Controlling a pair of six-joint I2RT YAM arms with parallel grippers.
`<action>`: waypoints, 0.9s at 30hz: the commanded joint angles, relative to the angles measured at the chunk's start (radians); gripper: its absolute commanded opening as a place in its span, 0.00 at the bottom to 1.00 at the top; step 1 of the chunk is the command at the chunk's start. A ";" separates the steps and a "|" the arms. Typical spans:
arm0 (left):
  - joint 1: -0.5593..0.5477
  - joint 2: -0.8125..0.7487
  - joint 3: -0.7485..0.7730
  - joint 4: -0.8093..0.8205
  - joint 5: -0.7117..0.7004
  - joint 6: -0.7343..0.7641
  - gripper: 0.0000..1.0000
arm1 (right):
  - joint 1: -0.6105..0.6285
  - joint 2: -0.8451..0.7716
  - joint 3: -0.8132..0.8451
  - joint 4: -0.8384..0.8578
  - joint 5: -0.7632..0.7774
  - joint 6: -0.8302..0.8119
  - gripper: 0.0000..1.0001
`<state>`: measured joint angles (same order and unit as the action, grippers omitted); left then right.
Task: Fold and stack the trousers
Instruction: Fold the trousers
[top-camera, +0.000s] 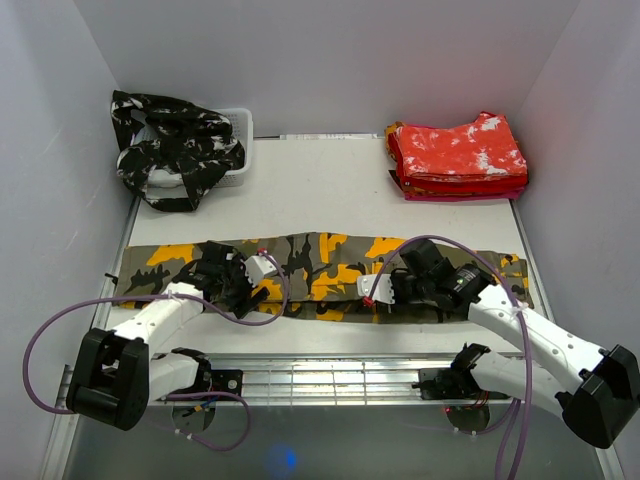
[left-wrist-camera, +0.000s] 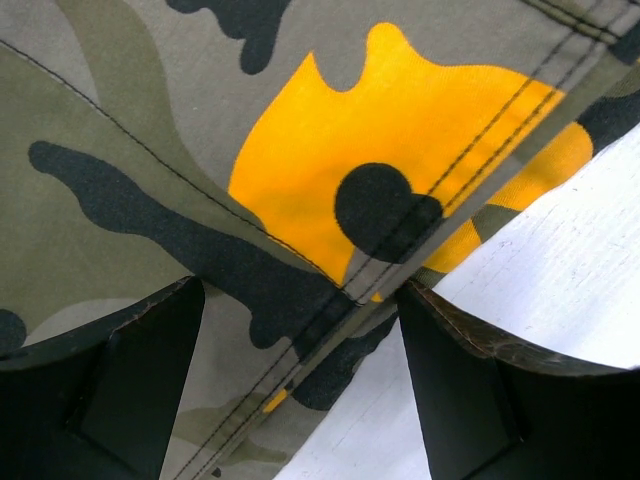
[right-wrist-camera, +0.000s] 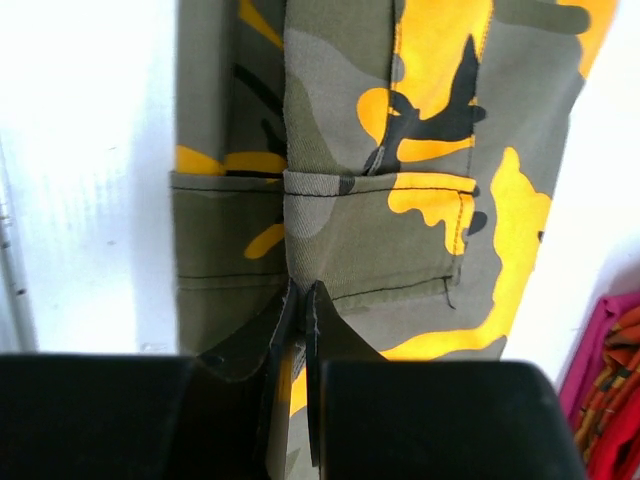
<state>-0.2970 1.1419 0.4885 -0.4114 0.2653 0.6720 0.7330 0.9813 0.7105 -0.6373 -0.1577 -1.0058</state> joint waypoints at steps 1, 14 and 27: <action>-0.001 0.021 -0.054 -0.021 -0.086 0.024 0.89 | -0.003 -0.038 0.026 -0.137 -0.068 -0.002 0.08; 0.004 0.030 -0.053 -0.041 -0.103 0.031 0.89 | -0.012 -0.036 -0.134 -0.088 -0.063 -0.030 0.08; 0.012 0.065 -0.048 -0.033 -0.089 0.014 0.89 | -0.017 -0.017 -0.203 -0.018 -0.078 -0.014 0.08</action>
<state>-0.2897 1.1526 0.4877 -0.4065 0.2714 0.6647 0.7200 0.9257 0.5537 -0.6762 -0.2276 -1.0355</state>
